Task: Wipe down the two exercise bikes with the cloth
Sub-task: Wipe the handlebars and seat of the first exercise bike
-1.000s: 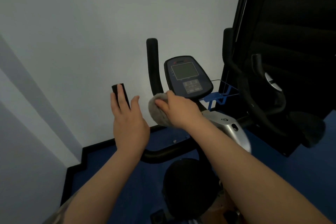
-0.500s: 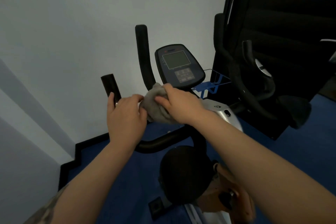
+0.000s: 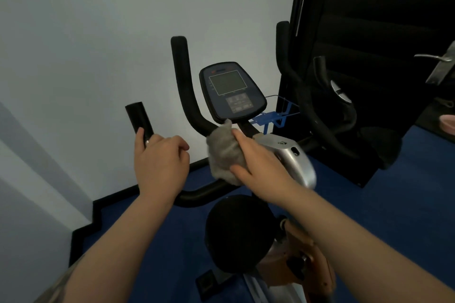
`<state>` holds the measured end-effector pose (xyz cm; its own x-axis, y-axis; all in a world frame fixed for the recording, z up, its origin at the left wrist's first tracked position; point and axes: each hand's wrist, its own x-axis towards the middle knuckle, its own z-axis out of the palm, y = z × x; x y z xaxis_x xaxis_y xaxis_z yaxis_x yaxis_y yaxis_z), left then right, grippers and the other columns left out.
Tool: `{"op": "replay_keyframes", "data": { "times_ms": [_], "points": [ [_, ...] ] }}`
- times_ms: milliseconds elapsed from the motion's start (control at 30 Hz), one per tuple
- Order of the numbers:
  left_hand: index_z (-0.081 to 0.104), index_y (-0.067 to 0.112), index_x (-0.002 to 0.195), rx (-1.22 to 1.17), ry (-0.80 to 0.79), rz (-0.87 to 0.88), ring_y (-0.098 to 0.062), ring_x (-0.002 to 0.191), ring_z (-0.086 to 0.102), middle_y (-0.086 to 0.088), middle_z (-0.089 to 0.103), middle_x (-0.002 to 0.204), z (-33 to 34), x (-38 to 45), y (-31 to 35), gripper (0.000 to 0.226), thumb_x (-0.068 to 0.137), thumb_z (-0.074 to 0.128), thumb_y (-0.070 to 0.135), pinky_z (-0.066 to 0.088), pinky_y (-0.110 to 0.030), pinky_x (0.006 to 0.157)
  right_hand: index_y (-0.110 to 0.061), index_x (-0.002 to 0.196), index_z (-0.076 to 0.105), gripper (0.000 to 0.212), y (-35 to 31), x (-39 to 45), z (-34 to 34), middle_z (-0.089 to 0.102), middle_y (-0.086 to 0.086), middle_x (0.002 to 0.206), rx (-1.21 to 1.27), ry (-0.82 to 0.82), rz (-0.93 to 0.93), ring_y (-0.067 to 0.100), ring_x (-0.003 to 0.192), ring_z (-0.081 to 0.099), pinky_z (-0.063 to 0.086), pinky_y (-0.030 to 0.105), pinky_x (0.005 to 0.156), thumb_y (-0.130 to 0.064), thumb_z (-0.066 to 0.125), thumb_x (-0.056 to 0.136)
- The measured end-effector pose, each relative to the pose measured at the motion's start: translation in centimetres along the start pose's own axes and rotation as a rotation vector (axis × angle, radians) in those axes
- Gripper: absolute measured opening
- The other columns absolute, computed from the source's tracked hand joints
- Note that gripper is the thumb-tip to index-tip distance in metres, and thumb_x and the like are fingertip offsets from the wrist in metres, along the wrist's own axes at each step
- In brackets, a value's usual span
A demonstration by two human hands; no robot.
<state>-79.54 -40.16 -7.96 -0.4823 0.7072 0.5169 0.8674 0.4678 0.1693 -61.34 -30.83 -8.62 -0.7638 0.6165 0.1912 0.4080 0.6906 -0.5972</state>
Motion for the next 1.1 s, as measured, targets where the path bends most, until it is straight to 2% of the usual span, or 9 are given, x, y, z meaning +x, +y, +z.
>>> {"op": "replay_keyframes", "data": {
  "times_ms": [100, 267, 500, 667, 767, 833, 933, 1000, 1100],
  "points": [
    [0.076, 0.021, 0.084, 0.021, -0.004, 0.005, -0.020, 0.087, 0.059, 0.004, 0.066, 0.068, 0.1, 0.0, 0.1, 0.015, 0.086, 0.061, 0.016, 0.010, -0.042, 0.121, -0.026, 0.155, 0.009, 0.070, 0.5, -0.9, -0.2, 0.037, -0.002, 0.147, -0.015, 0.000, -0.038, 0.015, 0.127, 0.041, 0.035, 0.034, 0.106, -0.030, 0.051, 0.098],
    [0.075, 0.022, 0.087, 0.042, -0.013, -0.002, -0.020, 0.091, 0.059, 0.003, 0.066, 0.068, 0.1, 0.1, 0.2, 0.015, 0.087, 0.061, 0.018, 0.007, -0.040, 0.121, -0.015, 0.136, 0.040, 0.044, -2.5, 6.1, -0.2, 0.055, 0.010, 0.128, -0.162, -0.077, 0.080, 0.028, 0.114, 0.056, 0.045, 0.039, 0.090, -0.042, 0.041, 0.101],
    [0.075, 0.021, 0.085, 0.020, -0.001, -0.004, -0.019, 0.089, 0.059, 0.004, 0.064, 0.067, 0.0, -0.1, 0.3, 0.015, 0.087, 0.061, 0.016, 0.008, -0.040, 0.121, -0.025, 0.140, 0.032, 0.045, -1.3, 1.8, 0.1, 0.056, 0.003, 0.121, -0.091, 0.053, 0.095, 0.023, 0.104, 0.060, 0.049, 0.042, 0.087, -0.043, 0.041, 0.100],
    [0.075, 0.022, 0.085, 0.015, -0.001, -0.019, -0.017, 0.088, 0.060, 0.005, 0.066, 0.070, 0.2, 0.1, 0.2, 0.016, 0.088, 0.060, 0.018, 0.008, -0.038, 0.121, -0.012, 0.120, 0.049, 0.036, -2.5, 5.1, -1.1, 0.062, 0.007, 0.107, -0.132, -0.057, 0.149, 0.024, 0.099, 0.060, 0.046, 0.037, 0.082, -0.041, 0.036, 0.103],
    [0.075, 0.021, 0.085, -0.001, 0.005, -0.018, -0.017, 0.087, 0.060, 0.004, 0.066, 0.069, 0.0, 0.0, 0.2, 0.017, 0.089, 0.059, 0.017, 0.007, -0.037, 0.121, -0.012, 0.123, 0.056, 0.036, -3.3, 7.9, -1.9, 0.065, 0.010, 0.111, 0.049, 0.113, 0.091, 0.026, 0.104, 0.061, 0.048, 0.037, 0.088, -0.037, 0.039, 0.103],
    [0.075, 0.021, 0.084, 0.002, 0.008, -0.016, -0.017, 0.086, 0.060, 0.003, 0.067, 0.070, 0.0, 0.0, 0.2, 0.018, 0.090, 0.059, 0.017, 0.008, -0.038, 0.121, -0.019, 0.142, 0.042, 0.043, -3.6, 9.3, -1.9, 0.057, 0.011, 0.132, 0.134, 0.142, 0.066, 0.027, 0.121, 0.053, 0.042, 0.036, 0.098, -0.037, 0.041, 0.103],
    [0.075, 0.020, 0.084, -0.012, 0.013, -0.010, -0.018, 0.086, 0.060, 0.003, 0.067, 0.070, 0.0, 0.0, 0.1, 0.017, 0.088, 0.060, 0.015, 0.008, -0.038, 0.121, -0.018, 0.155, 0.013, 0.065, -3.9, 10.4, -1.1, 0.023, 0.009, 0.159, 0.105, 0.062, 0.081, 0.025, 0.143, 0.027, 0.026, 0.040, 0.113, -0.043, 0.040, 0.102],
    [0.075, 0.019, 0.084, -0.021, 0.013, -0.009, -0.018, 0.086, 0.060, 0.003, 0.066, 0.069, 0.0, 0.0, 0.0, 0.017, 0.088, 0.060, 0.014, 0.009, -0.038, 0.121, -0.017, 0.149, 0.027, 0.058, -3.4, 9.6, -0.9, 0.039, 0.011, 0.149, 0.007, 0.038, 0.086, 0.027, 0.135, 0.040, 0.036, 0.042, 0.109, -0.048, 0.036, 0.102],
    [0.074, 0.019, 0.082, -0.026, 0.019, -0.014, -0.017, 0.085, 0.060, 0.005, 0.065, 0.067, 0.1, -0.1, 0.0, 0.016, 0.087, 0.060, 0.014, 0.009, -0.039, 0.121, -0.022, 0.129, 0.042, 0.042, -1.6, 5.8, -0.1, 0.062, 0.005, 0.112, -0.149, -0.064, 0.092, 0.024, 0.099, 0.061, 0.050, 0.043, 0.085, -0.051, 0.035, 0.100]
  ]
}}
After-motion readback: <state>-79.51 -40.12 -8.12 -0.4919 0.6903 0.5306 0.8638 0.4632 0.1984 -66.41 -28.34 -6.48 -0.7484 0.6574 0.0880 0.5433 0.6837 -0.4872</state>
